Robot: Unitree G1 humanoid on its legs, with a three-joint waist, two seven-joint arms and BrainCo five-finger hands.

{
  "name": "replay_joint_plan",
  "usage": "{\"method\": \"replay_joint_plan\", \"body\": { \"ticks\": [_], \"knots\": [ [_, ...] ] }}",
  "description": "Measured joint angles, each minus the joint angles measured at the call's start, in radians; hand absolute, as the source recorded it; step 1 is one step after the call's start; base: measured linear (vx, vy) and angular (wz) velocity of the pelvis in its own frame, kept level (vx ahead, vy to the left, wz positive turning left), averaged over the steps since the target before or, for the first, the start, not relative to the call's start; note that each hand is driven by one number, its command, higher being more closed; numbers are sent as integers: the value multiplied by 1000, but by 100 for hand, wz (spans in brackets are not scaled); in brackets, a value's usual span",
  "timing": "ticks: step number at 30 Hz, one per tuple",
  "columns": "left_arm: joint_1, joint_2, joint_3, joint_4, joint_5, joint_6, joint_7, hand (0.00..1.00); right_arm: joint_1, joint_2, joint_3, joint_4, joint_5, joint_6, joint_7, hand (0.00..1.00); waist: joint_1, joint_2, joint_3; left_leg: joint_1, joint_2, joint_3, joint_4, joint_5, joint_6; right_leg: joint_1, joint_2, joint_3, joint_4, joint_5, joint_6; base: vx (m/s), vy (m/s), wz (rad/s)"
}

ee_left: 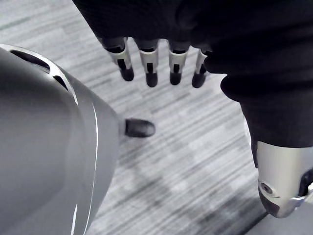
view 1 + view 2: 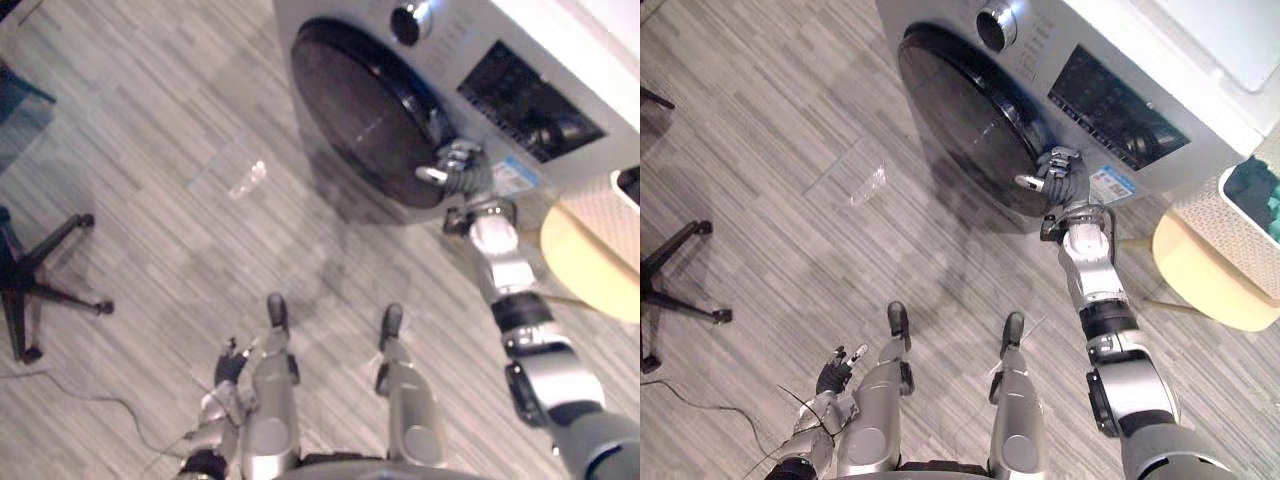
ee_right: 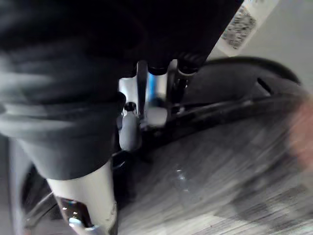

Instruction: Pick up the laundry basket with both hands and put the clothes into the washing machine.

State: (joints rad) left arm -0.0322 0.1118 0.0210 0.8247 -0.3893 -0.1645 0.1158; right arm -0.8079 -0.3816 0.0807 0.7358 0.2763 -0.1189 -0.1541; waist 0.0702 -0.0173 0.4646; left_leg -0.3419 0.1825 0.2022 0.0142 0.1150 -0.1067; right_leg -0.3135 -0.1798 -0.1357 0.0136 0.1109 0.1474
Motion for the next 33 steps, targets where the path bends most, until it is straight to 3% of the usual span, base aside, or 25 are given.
{"method": "replay_joint_plan", "body": {
  "ticks": [1,4,5,8,10,14,17,20,23,27,33],
  "knots": [
    [-9,-1,-22,-4,-13,-7,0,0,-60,-1,-6,94,8,21,-10,0,8,11,7,-16,-1,-11,-1,3,-3,-7,0,-4,-2,4,-1,-117,7,17],
    [-16,0,-41,-9,-36,-11,4,0,-119,-4,-17,179,24,7,-14,0,12,20,13,-37,-1,-26,-16,20,-4,-25,2,-12,-9,14,-3,-147,-11,11],
    [-38,0,-79,-10,-43,-17,22,0,-180,18,-42,239,50,11,-48,0,34,38,23,-51,-1,-64,-26,32,-15,-36,12,-23,-13,7,-1,-307,-38,5],
    [-46,5,-97,-11,-43,-17,32,0,-159,29,-39,216,59,9,-63,0,52,39,23,-50,11,-70,-51,50,-28,-43,27,-27,-14,7,-3,-129,-36,1],
    [-49,1,-97,-10,-43,-16,40,0,-76,41,4,106,68,9,-85,0,59,39,23,-47,17,-80,-49,55,-36,-37,34,-31,-14,8,-5,-15,-16,0],
    [-49,-3,-88,-22,-35,-7,51,0,66,149,239,-23,77,17,-50,0,55,37,22,-25,32,-90,-50,71,-29,-15,50,-36,-18,15,-21,66,-47,-4],
    [-50,-23,-70,-36,-24,-2,60,0,176,279,465,-102,88,36,51,0,58,33,18,3,39,-99,-52,71,-30,36,60,-59,-39,9,-28,102,-39,16],
    [-51,-32,-52,-28,9,6,60,0,201,370,559,-148,112,34,112,0,64,28,-3,7,38,-107,-58,71,-30,48,60,-70,-44,7,-26,56,-19,16],
    [-49,-29,-29,25,24,14,60,0,250,385,566,-179,128,29,141,0,80,8,-47,33,26,-110,-70,70,-30,75,49,-77,-46,2,-21,15,14,11],
    [-45,-6,21,100,60,36,58,0,357,330,554,-296,136,20,149,0,61,-56,-105,56,17,-87,-78,61,-31,82,38,-60,-49,0,-19,-33,23,-6],
    [-49,10,27,122,91,51,44,0,537,253,467,-374,133,18,161,0,26,-81,-138,75,14,-65,-96,61,-30,76,36,-35,-51,0,-17,-44,8,-12]
  ]
}}
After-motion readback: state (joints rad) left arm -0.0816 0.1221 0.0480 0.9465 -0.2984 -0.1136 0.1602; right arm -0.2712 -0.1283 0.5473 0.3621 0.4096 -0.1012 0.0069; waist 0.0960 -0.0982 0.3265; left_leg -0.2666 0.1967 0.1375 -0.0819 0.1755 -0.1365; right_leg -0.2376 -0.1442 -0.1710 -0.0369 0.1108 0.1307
